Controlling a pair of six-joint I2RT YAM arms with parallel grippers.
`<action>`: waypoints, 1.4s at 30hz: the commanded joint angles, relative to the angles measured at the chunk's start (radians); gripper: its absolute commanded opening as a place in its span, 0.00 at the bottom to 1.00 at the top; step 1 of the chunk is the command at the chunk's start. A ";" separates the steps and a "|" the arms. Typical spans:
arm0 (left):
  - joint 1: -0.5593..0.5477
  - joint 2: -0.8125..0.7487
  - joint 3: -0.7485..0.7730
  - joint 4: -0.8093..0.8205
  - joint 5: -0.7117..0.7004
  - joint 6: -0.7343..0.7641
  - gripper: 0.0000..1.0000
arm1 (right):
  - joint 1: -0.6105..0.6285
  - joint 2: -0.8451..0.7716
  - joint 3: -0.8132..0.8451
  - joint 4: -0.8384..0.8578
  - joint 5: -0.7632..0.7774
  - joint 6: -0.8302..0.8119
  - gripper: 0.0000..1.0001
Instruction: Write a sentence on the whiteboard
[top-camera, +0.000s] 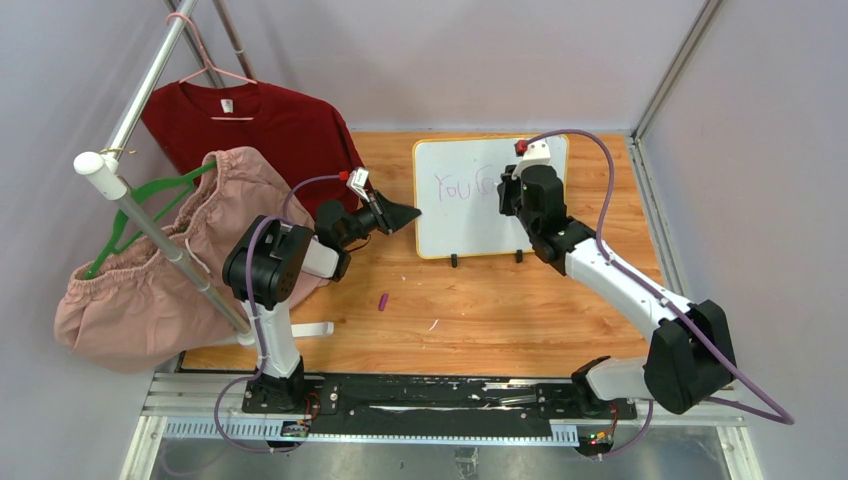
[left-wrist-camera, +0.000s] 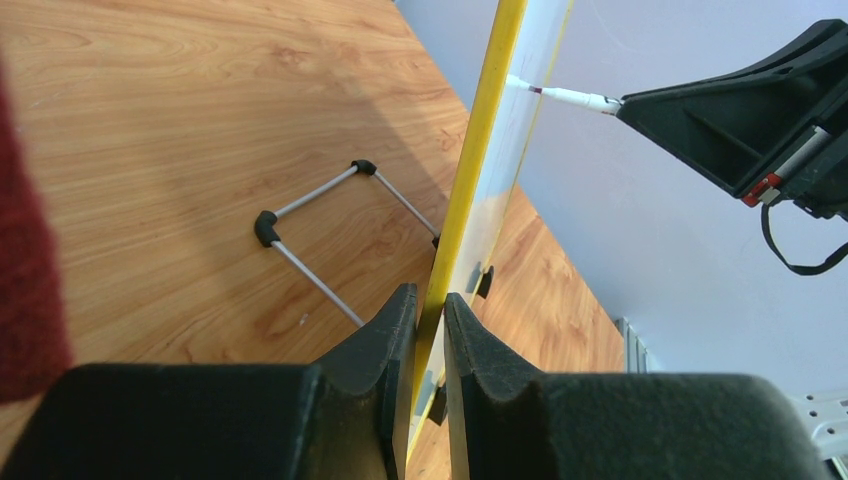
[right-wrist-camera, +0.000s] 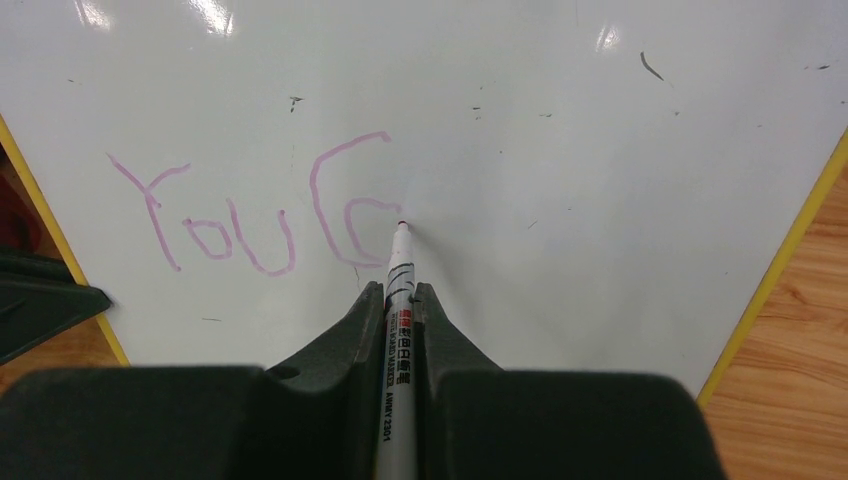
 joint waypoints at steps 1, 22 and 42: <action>0.000 -0.014 -0.007 0.064 0.009 0.002 0.20 | -0.018 0.010 0.043 0.008 0.018 -0.016 0.00; -0.003 -0.016 -0.008 0.064 0.008 0.002 0.20 | -0.018 0.001 -0.003 -0.002 0.000 0.000 0.00; -0.006 -0.015 -0.007 0.064 0.008 0.003 0.20 | -0.018 -0.082 -0.051 -0.010 -0.012 0.035 0.00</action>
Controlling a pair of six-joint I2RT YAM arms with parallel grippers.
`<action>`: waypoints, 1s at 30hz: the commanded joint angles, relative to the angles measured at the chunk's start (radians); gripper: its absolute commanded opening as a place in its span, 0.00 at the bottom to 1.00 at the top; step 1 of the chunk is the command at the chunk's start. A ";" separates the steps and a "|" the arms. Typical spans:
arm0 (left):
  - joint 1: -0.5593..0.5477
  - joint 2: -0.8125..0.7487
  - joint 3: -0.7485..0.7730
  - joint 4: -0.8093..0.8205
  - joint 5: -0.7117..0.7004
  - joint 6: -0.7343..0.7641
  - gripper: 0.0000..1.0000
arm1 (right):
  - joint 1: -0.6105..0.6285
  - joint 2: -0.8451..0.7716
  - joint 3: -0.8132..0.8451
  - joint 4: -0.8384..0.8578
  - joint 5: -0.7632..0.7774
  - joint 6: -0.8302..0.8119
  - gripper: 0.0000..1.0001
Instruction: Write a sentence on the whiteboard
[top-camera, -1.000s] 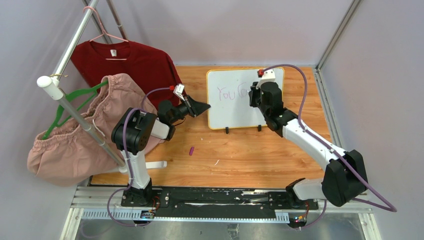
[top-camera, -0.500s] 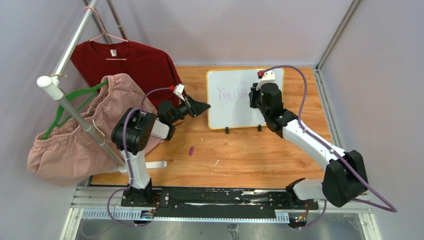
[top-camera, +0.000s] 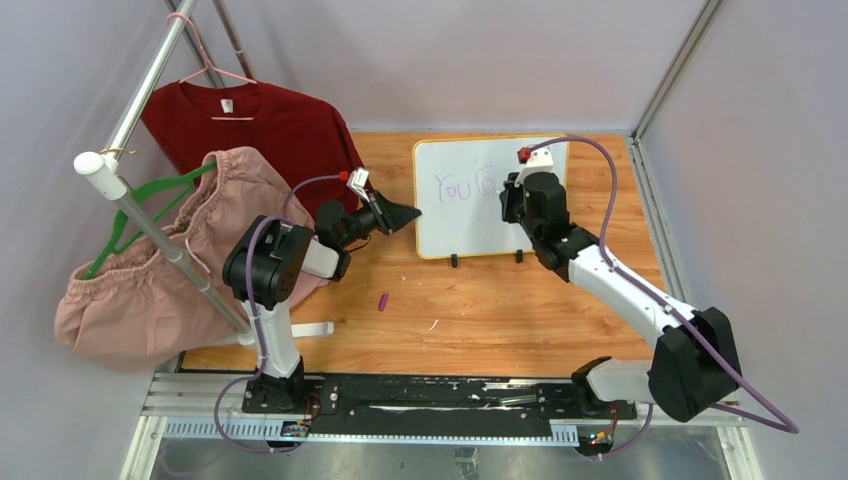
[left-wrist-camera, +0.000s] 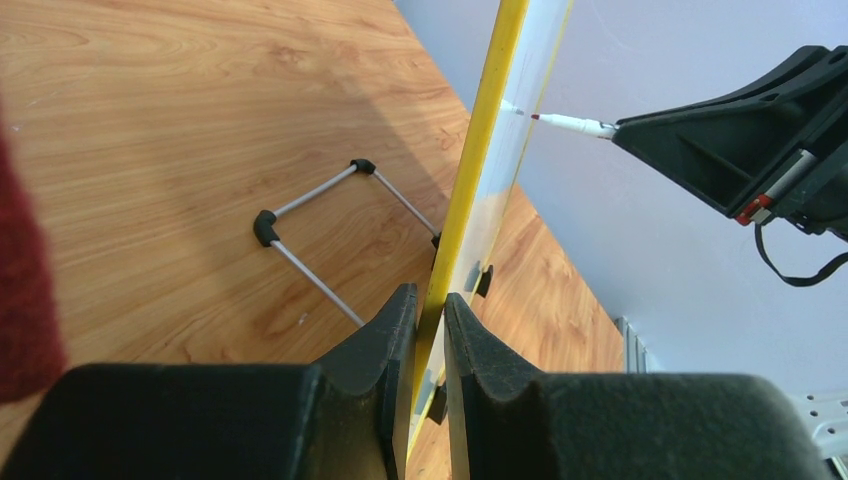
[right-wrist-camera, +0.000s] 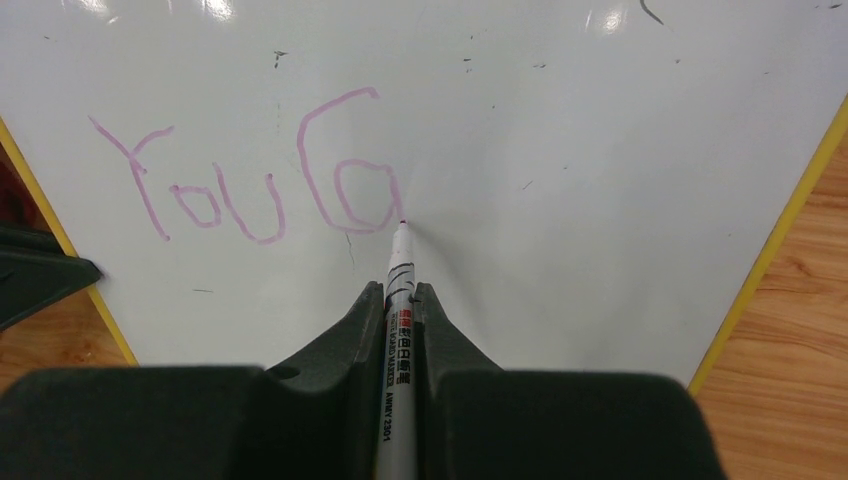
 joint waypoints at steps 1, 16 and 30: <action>-0.004 -0.015 -0.007 0.064 0.009 0.002 0.20 | -0.016 -0.058 0.003 -0.004 -0.003 0.022 0.00; -0.004 -0.017 -0.009 0.064 0.008 0.006 0.20 | -0.027 -0.009 0.073 0.012 0.010 0.003 0.00; -0.006 -0.017 -0.010 0.062 0.009 0.006 0.20 | -0.040 0.022 0.063 0.018 0.018 0.014 0.00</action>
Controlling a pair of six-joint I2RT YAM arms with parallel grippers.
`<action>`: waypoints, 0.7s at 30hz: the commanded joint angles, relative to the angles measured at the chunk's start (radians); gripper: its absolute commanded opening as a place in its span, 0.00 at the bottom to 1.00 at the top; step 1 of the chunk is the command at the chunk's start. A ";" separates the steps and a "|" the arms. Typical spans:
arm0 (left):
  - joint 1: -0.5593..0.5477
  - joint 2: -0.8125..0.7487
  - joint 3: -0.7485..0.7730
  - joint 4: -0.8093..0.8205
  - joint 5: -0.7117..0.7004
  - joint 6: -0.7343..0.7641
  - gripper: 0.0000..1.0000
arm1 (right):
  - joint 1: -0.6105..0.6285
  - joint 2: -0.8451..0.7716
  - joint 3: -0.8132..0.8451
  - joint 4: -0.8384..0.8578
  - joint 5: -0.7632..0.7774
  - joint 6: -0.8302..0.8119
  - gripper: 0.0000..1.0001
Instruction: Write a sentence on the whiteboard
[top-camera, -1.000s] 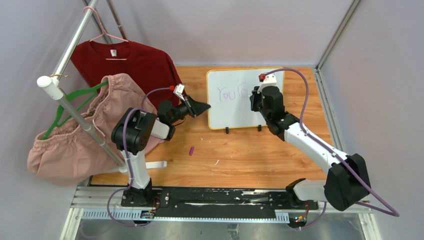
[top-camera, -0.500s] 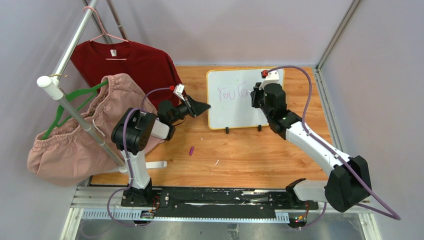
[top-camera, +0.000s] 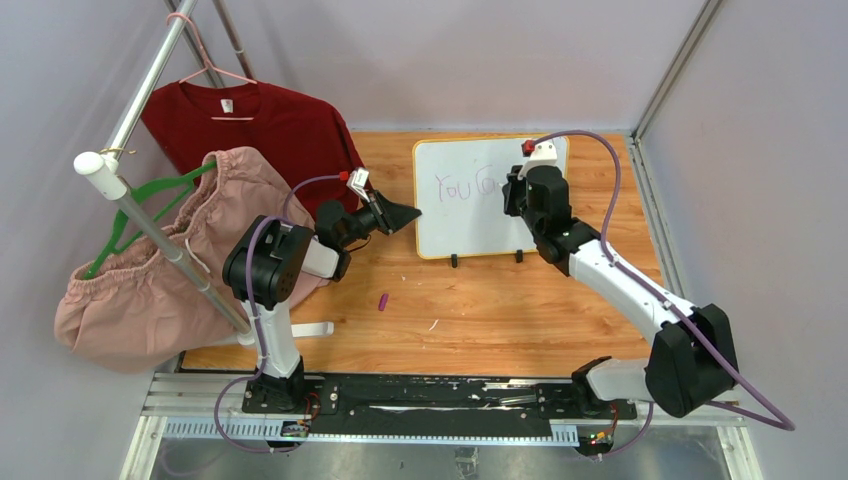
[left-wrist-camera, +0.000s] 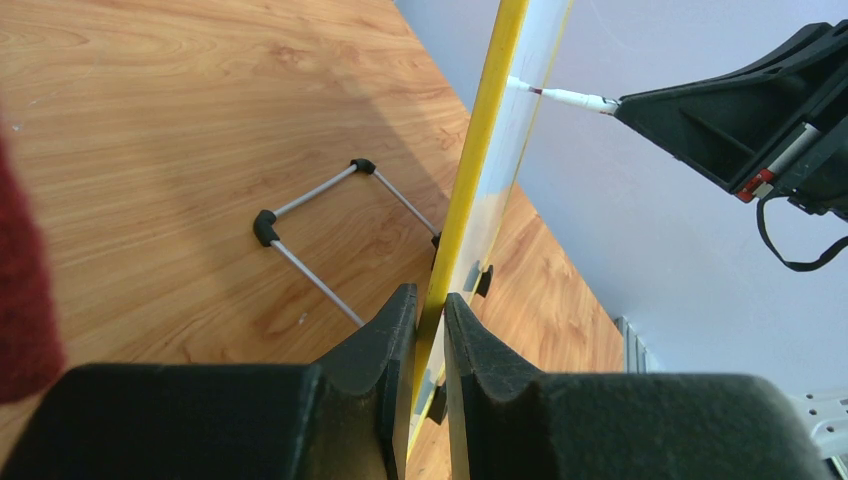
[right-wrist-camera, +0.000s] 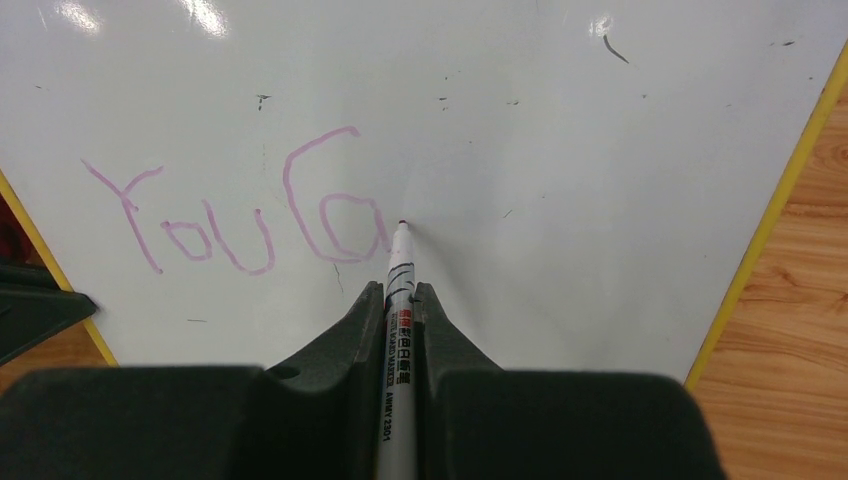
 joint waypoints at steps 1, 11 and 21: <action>-0.006 -0.017 -0.010 0.062 0.008 0.006 0.20 | -0.017 0.009 0.022 0.023 0.017 0.006 0.00; -0.006 -0.017 -0.008 0.062 0.008 0.003 0.20 | -0.017 0.002 -0.018 0.002 0.016 0.019 0.00; -0.007 -0.014 -0.007 0.064 0.010 0.003 0.20 | -0.017 -0.021 -0.084 0.001 0.006 0.038 0.00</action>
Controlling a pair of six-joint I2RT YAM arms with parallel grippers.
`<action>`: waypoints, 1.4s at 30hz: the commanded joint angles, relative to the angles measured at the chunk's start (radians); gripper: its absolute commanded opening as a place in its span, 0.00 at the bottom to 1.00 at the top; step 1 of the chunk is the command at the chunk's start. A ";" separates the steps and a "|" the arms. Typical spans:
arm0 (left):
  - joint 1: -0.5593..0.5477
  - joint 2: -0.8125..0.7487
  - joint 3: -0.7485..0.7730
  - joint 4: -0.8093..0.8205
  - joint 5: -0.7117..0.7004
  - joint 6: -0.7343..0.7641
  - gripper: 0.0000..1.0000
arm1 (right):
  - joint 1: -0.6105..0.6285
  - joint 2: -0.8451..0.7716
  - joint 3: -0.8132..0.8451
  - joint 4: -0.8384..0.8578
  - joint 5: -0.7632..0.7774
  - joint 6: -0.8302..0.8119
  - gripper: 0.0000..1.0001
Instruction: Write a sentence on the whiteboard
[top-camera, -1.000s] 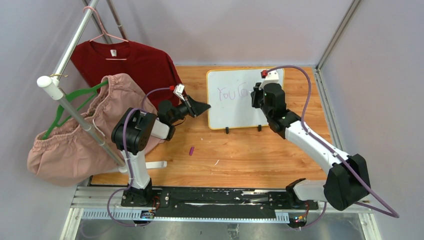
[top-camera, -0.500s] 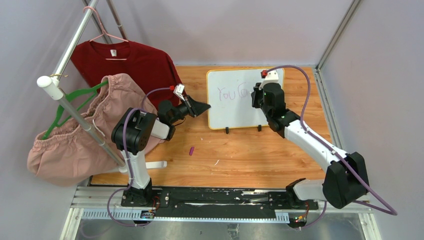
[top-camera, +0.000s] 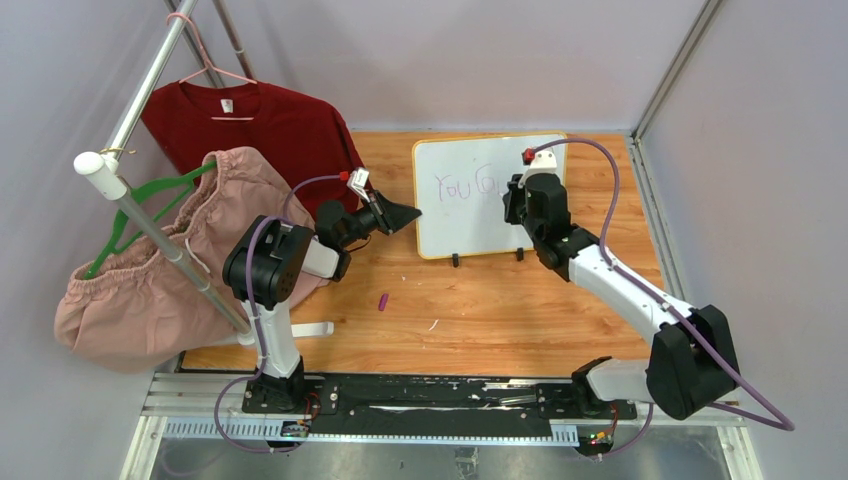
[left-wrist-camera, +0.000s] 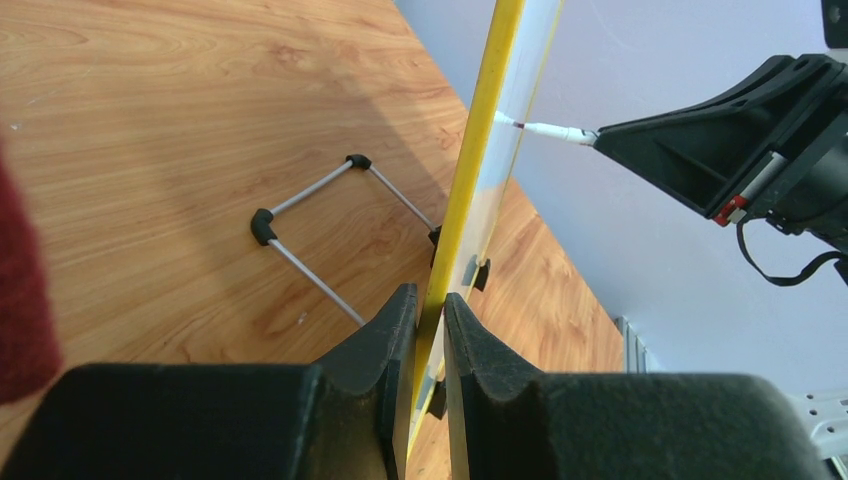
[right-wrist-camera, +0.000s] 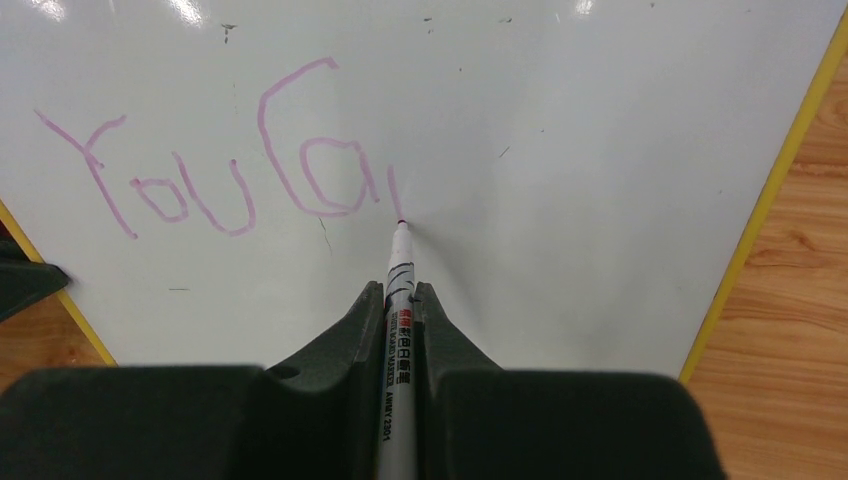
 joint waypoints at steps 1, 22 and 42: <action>-0.007 -0.014 -0.006 0.063 0.010 0.003 0.20 | -0.015 -0.015 -0.037 -0.002 0.006 0.017 0.00; -0.016 -0.015 -0.009 0.057 0.010 0.012 0.20 | -0.017 0.031 0.092 -0.001 0.011 -0.018 0.00; -0.017 -0.021 -0.010 0.050 0.012 0.020 0.20 | -0.065 0.026 0.096 -0.012 0.018 -0.014 0.00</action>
